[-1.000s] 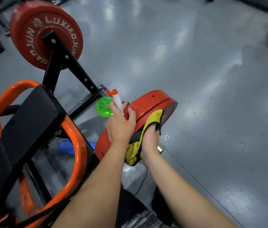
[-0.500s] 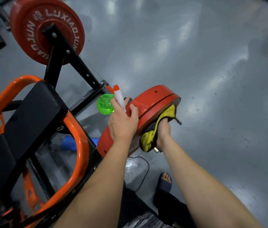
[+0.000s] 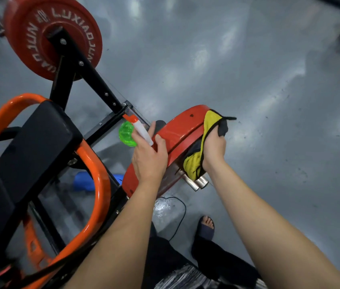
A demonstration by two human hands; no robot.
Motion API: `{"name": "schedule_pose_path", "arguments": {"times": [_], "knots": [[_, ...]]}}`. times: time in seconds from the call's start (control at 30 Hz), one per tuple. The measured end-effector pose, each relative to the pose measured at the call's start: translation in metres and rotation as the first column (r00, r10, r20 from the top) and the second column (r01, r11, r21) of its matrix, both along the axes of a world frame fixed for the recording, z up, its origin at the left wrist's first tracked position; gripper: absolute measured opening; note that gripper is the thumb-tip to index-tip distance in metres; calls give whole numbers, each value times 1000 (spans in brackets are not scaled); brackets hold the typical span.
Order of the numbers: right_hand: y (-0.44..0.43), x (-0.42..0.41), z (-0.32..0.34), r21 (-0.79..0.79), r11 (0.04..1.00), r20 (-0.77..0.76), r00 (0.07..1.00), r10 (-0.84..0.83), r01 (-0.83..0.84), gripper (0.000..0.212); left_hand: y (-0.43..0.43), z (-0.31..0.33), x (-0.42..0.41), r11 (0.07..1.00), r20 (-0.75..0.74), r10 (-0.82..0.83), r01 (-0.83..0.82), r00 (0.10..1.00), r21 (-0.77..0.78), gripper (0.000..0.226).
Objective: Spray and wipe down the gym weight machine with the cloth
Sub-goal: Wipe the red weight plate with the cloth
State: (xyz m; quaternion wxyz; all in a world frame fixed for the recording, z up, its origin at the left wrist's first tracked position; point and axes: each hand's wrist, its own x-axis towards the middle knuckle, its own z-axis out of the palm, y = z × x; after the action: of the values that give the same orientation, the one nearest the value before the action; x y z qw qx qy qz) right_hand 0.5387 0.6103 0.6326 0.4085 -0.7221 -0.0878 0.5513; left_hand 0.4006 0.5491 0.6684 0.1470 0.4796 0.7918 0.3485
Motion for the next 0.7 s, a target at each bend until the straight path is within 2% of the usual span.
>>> {"name": "schedule_pose_path", "arguments": {"times": [0.13,0.37,0.5,0.6,0.7], "knots": [[9,7,-7,-31,999,-102,995,19,-22,96,-14,-10,-10,999,51,34,-35,998,22,46],[-33,-23,-3,82,995,19,998,62,-63,93,-48,-41,-51,993,122,95,-103,988,61,51],[-71,-49,1,156,970,143,976,163,-185,77,-65,-47,-70,979,161,202,-201,966,-26,44],[-99,-60,3,144,930,198,930,309,-339,73,-57,-39,-66,969,182,248,-247,951,-26,57],[-117,-62,5,173,911,167,923,348,-375,69,-33,-18,-43,960,182,269,-277,946,24,69]]}}
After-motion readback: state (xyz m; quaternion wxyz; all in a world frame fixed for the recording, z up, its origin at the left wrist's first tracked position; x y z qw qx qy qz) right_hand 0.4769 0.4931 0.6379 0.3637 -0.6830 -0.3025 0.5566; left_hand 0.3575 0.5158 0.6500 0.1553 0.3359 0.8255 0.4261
